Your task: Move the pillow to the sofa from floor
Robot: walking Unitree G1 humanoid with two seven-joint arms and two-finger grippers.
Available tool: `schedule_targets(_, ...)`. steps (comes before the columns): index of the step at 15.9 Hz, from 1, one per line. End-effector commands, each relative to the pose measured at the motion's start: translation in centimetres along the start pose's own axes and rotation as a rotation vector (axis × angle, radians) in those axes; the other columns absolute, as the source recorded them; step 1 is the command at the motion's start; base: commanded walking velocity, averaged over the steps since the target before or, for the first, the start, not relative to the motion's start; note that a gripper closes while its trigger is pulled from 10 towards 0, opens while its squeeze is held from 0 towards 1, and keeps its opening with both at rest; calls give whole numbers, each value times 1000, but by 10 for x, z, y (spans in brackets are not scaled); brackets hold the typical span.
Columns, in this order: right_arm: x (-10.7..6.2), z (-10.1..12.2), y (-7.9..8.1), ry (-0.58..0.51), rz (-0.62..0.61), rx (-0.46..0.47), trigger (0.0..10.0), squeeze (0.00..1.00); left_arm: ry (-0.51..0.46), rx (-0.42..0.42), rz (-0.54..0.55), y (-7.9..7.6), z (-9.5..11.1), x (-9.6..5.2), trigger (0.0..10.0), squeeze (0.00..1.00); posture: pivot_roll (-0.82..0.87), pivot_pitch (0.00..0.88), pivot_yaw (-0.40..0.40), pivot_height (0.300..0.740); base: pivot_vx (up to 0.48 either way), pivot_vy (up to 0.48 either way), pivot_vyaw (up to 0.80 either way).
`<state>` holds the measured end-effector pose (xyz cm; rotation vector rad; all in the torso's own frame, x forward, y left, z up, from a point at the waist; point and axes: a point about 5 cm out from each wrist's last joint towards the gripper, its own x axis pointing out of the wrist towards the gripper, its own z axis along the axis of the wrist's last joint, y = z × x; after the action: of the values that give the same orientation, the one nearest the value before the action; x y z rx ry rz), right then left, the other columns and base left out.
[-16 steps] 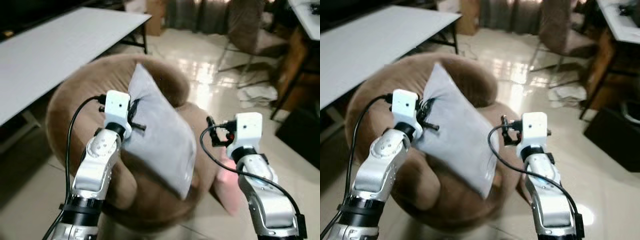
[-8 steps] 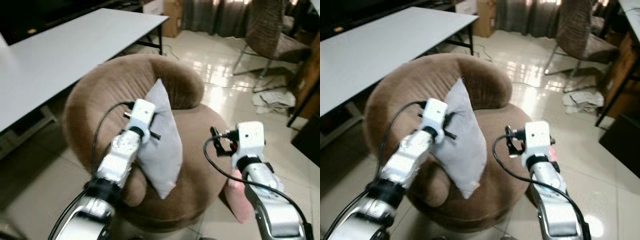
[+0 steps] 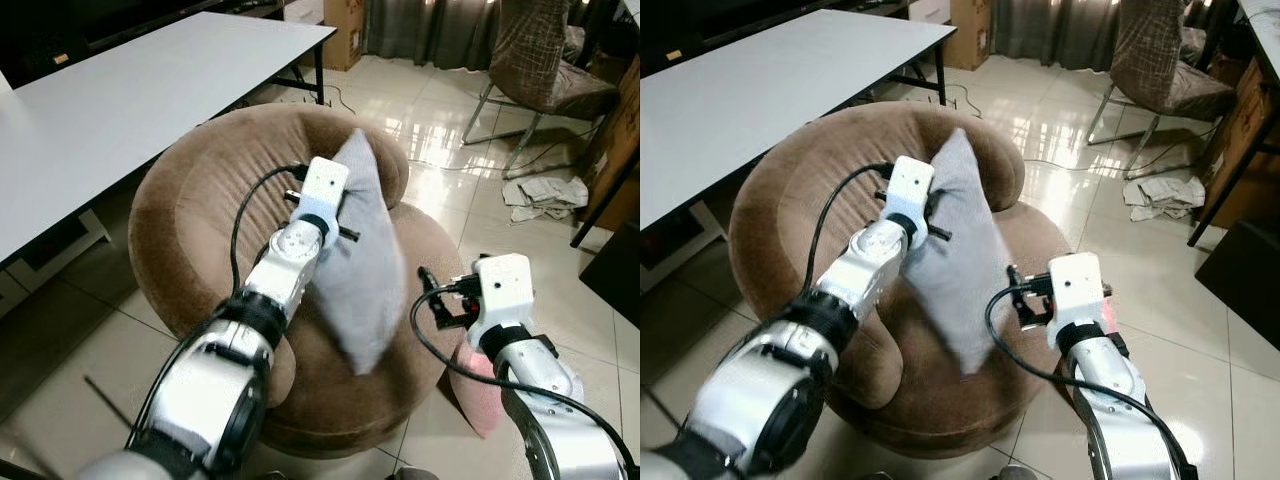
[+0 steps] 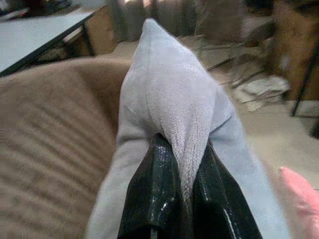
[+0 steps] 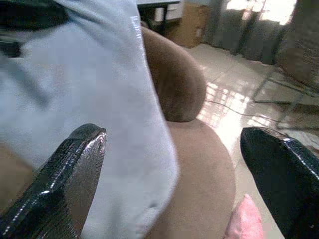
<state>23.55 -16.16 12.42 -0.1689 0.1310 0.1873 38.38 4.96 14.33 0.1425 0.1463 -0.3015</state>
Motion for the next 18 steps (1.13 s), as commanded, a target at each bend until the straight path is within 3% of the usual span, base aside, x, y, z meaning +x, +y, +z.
schedule_targets(1,-3,3,5,-3,41,3,10000,0,-55,-6,84,15,17,3,10000,0,-160,69,86,740,0,0,0)
schedule_targets(4,-5,2,9,11,73,-5,10000,0,-28,24,144,25,15,4,10000,0,-166,73,85,740,0,0,0)
schedule_targets(5,-11,-6,20,64,177,-32,10000,0,96,114,209,45,-2,1,10000,0,-167,75,80,740,0,0,0)
schedule_targets(7,-19,-19,31,143,332,-72,10000,0,257,188,233,66,-28,-8,10000,0,-164,75,77,740,0,0,0)
schedule_targets(10,-30,-31,43,229,590,-39,10000,0,380,228,211,77,-53,-18,10000,0,-144,67,58,740,0,0,0)
schedule_targets(11,-32,-33,44,238,632,-46,10000,0,403,236,214,79,-58,-21,10000,337,-143,66,56,740,0,0,0)
schedule_targets(12,-32,-34,45,240,661,-54,10000,0,415,229,223,81,-60,-22,10000,1000,-143,64,56,740,0,0,0)
schedule_targets(14,-23,-40,48,209,737,-39,10000,0,350,194,270,91,-50,-21,10000,1000,-143,56,56,740,0,0,0)
schedule_targets(17,-4,-58,50,204,707,-21,10000,0,112,197,347,108,-9,-15,10000,1000,-135,44,55,740,0,0,0)
schedule_targets(18,1,-66,55,212,703,-15,10000,0,-8,221,411,118,8,-17,10000,1000,-131,38,58,740,0,0,0)
